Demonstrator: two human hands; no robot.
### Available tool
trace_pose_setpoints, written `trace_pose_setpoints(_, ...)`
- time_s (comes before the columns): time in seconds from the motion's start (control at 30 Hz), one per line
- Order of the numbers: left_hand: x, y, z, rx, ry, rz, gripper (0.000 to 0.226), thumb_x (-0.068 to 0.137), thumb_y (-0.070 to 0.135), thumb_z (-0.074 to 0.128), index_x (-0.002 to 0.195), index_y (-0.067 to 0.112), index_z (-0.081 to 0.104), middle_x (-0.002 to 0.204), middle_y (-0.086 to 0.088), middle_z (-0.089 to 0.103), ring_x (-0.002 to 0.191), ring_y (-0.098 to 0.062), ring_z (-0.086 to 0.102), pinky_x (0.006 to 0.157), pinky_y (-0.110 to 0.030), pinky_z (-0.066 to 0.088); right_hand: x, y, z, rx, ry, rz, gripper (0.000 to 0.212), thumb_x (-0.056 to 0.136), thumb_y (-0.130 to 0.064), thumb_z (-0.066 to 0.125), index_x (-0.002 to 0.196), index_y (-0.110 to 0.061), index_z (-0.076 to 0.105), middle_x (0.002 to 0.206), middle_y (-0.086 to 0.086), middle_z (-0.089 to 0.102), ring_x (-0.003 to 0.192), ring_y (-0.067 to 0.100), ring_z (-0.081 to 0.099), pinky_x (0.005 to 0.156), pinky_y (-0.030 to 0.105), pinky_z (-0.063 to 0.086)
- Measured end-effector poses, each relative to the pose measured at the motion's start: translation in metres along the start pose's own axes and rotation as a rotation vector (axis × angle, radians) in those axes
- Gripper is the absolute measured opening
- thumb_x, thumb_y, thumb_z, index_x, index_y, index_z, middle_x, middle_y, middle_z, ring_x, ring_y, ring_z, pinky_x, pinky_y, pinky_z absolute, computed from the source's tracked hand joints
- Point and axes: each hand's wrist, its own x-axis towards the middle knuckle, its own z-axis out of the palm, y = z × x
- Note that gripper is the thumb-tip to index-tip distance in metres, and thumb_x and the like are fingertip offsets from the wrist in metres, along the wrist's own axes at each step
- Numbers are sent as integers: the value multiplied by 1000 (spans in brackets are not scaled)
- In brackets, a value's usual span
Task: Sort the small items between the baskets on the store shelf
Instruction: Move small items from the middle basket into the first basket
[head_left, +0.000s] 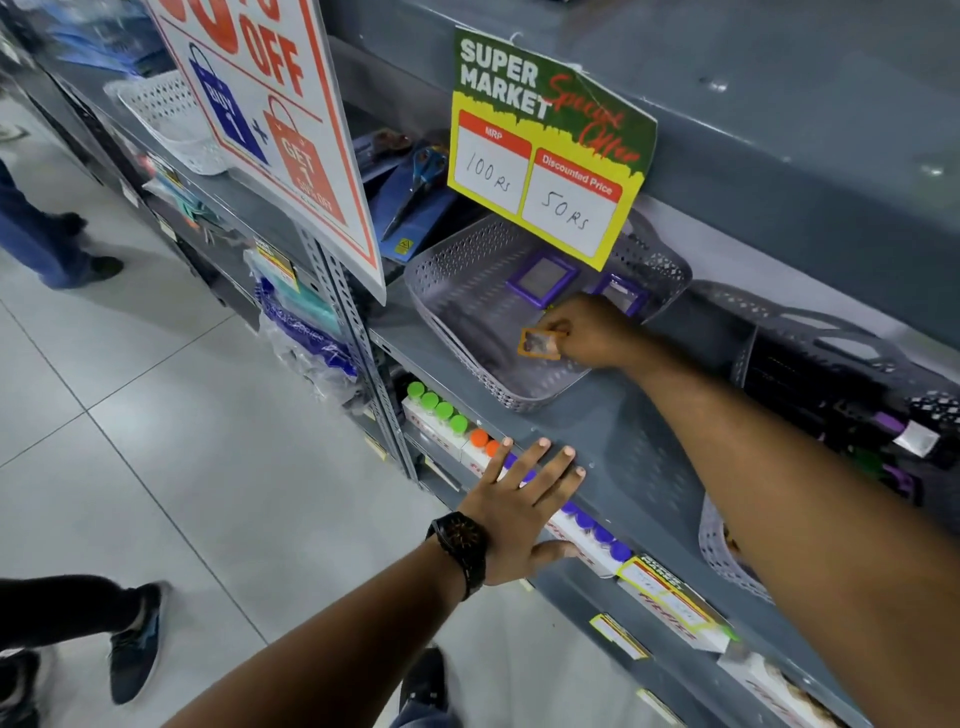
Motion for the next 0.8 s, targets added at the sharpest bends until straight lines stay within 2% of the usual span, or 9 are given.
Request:
trace_pose_setpoints(0.1, 0, 2, -1, 7, -34, -16, 81, 92, 71, 27, 155, 23, 5, 164, -2, 6, 150, -29, 0, 118, -58, 2, -21, 10, -20, 135, 114, 59, 18, 82, -4, 67, 99, -4, 75, 96, 20, 76, 92, 18, 69, 80, 38, 55)
trace_pose_setpoints(0.13, 1, 4, -1, 10, -43, -21, 82, 92, 71, 25, 155, 23, 3, 164, -2, 4, 150, -30, -2, 118, -58, 2, -32, 14, -29, 204, 148, 82, 18, 81, 1, 67, 98, -2, 73, 94, 19, 76, 89, 22, 69, 80, 37, 55)
trace_pose_setpoints(0.2, 3, 10, -3, 6, -51, -44, 82, 92, 72, 21, 155, 22, 2, 164, -2, 3, 150, -31, -2, 118, -58, 2, -58, 24, -47, 340, 192, 109, 17, 82, 7, 67, 98, 2, 68, 88, 17, 71, 81, 25, 66, 72, 31, 53)
trace_pose_setpoints(0.33, 16, 20, -5, -20, -80, -99, 89, 86, 77, 4, 154, 20, 1, 164, -4, -1, 150, -29, -5, 119, -56, -2, -117, 44, -73, 544, 167, 168, 30, 91, 6, 63, 120, 11, 57, 94, 16, 61, 57, -4, 61, 61, 13, 50)
trace_pose_setpoints(0.47, 36, 36, -7, -17, -63, -105, 90, 87, 76, 14, 155, 18, 11, 164, -4, 8, 150, -28, 5, 120, -53, 1, -181, 76, -77, 588, 211, 205, 33, 93, 7, 60, 126, 12, 58, 103, 17, 62, 58, -11, 60, 65, 8, 49)
trace_pose_setpoints(0.57, 43, 47, -6, -25, -64, -131, 93, 83, 78, 7, 155, 19, 11, 164, -4, 8, 150, -29, 4, 119, -55, 3, -224, 102, -74, 494, 183, 243, 31, 92, 7, 61, 123, 9, 63, 109, 23, 68, 67, -6, 59, 76, 18, 49)
trace_pose_setpoints(0.67, 43, 50, -5, -5, -63, -154, 93, 83, 78, 4, 155, 20, 10, 164, -4, 8, 149, -30, 4, 119, -55, 5, -253, 125, -64, 451, 94, 306, 29, 90, 3, 66, 119, 5, 67, 111, 30, 70, 78, 10, 60, 79, 27, 47)
trace_pose_setpoints(0.73, 42, 50, -6, 17, -67, -148, 95, 82, 79, 1, 155, 19, 11, 164, -5, 10, 149, -31, 6, 118, -55, 7, -265, 137, -55, 481, -2, 344, 31, 86, -1, 72, 116, 1, 67, 105, 26, 70, 81, 15, 63, 76, 21, 49)
trace_pose_setpoints(0.8, 43, 50, -7, 15, -73, -145, 96, 81, 79, -1, 155, 19, 9, 164, -5, 9, 149, -31, 6, 119, -55, 8, -268, 143, -46, 494, -82, 375, 33, 82, -4, 78, 113, -3, 68, 96, 16, 72, 78, 13, 67, 68, 13, 50)
